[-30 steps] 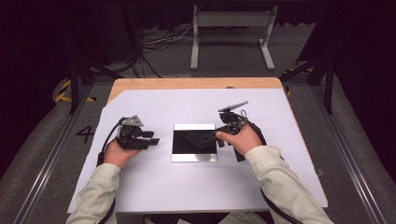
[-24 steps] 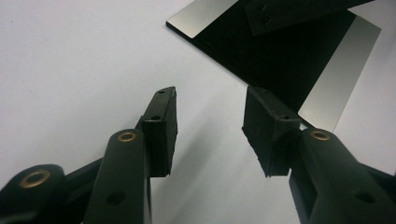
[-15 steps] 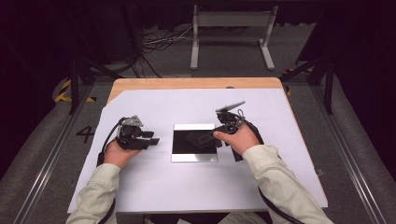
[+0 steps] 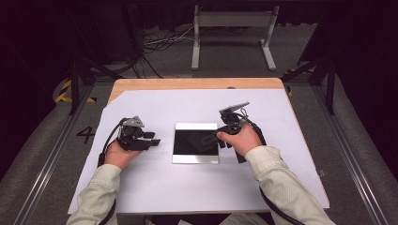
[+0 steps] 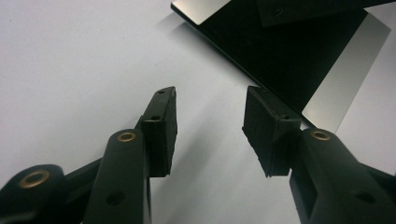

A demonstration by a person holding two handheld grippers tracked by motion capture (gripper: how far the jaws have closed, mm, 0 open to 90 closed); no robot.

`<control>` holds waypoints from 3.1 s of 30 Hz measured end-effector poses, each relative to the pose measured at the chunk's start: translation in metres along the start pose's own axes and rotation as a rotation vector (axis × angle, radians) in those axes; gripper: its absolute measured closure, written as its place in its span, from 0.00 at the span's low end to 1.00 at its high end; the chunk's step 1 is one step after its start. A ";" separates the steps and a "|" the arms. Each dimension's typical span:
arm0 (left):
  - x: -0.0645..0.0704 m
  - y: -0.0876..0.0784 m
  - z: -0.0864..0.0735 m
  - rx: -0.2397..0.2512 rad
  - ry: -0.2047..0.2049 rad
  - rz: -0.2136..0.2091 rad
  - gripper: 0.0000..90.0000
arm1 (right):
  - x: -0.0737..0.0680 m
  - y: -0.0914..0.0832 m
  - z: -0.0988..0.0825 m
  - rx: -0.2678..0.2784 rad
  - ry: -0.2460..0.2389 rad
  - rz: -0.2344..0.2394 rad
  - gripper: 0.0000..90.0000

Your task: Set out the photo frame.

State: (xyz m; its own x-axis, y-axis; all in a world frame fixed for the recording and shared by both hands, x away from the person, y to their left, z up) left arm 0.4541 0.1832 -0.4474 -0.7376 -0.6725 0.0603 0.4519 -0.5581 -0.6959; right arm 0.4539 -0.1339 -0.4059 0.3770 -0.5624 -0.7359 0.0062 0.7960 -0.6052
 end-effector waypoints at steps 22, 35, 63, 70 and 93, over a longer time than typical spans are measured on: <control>0.000 0.000 0.000 0.002 0.004 0.004 0.61 | -0.027 -0.012 -0.019 -0.122 -0.160 0.043 0.95; 0.001 0.001 0.001 0.001 0.006 0.003 0.61 | -0.036 -0.022 -0.024 -0.053 -0.189 0.060 0.97; 0.003 0.004 0.002 -0.004 0.013 -0.002 0.61 | -0.011 -0.038 -0.040 0.273 -0.328 -0.075 0.97; 0.003 0.004 0.002 -0.006 0.012 -0.004 0.61 | -0.004 -0.037 -0.047 0.309 -0.399 -0.087 0.97; 0.005 0.005 0.002 -0.010 0.019 -0.003 0.60 | 0.022 -0.042 -0.057 0.220 -0.682 -0.132 0.96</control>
State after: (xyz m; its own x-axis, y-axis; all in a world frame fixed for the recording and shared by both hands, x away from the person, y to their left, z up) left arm 0.4541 0.1756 -0.4492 -0.7484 -0.6615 0.0484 0.4450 -0.5549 -0.7030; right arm 0.4088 -0.1925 -0.4144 0.8531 -0.4496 -0.2648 0.2505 0.7981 -0.5480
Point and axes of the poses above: each handheld gripper's, and its own axes: y roughly forward along the jaws, z roughly out of its top, x roughly to its right, the point moved 3 cm from there along y, roughly forward along the jaws, and after that the axes turned 8 degrees about z, right-handed, at the moved point
